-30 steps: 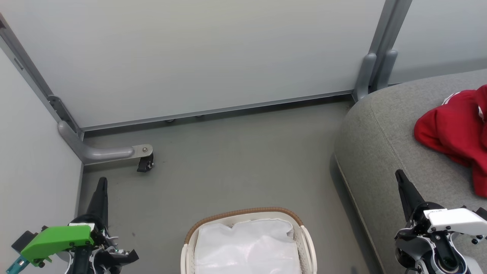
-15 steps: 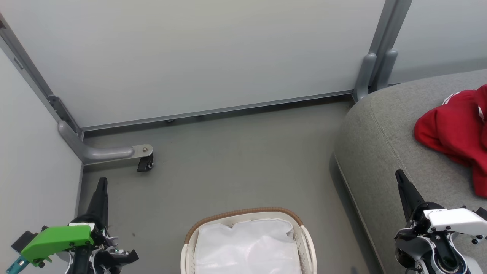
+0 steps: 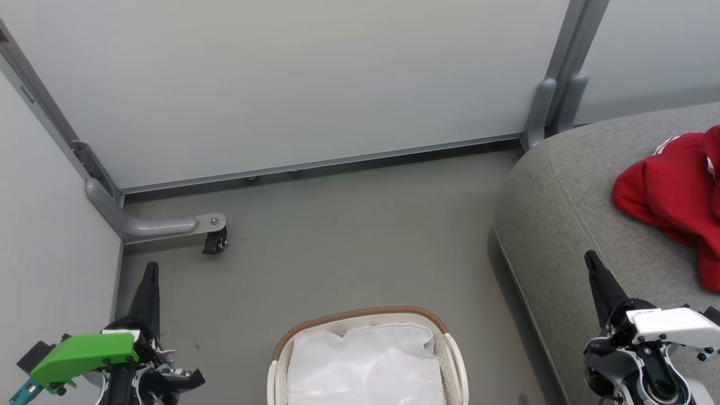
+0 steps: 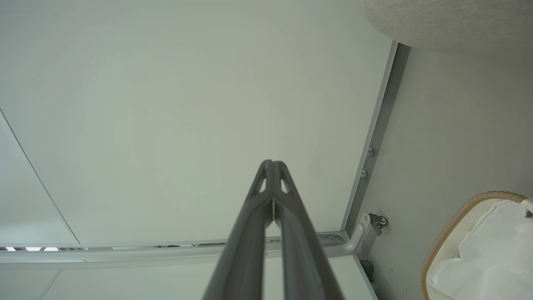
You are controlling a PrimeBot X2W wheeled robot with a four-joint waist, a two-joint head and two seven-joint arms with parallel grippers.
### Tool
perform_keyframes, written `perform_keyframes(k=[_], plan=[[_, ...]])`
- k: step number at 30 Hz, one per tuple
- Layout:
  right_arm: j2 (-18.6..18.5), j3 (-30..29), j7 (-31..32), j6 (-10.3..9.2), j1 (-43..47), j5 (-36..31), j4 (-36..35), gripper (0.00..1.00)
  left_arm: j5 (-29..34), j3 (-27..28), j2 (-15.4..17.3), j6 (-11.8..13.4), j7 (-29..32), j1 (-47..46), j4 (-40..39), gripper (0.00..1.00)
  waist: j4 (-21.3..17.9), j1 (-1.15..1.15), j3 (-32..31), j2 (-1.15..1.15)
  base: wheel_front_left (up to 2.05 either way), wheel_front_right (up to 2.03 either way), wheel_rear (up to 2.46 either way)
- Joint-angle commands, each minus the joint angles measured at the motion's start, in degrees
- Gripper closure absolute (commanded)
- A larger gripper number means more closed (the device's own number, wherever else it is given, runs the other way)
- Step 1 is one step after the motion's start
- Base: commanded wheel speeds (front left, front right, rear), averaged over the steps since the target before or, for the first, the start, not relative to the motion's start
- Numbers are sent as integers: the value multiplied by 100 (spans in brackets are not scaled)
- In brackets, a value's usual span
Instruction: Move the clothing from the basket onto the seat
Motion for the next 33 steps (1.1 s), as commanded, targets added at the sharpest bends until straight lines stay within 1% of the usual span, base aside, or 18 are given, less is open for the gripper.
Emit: perform_keyframes(k=[1, 33], plan=[[-34, -9, 5, -2, -4, 19, -18, 100, -9, 16, 27, -21, 25, -57, -5, 100, 0, 0, 0, 0, 0, 0, 0], [-34, -9, 5, -2, -4, 19, -18, 100, -10, 14, 26, -21, 24, -58, -5, 100, 0, 0, 0, 0, 0, 0, 0]])
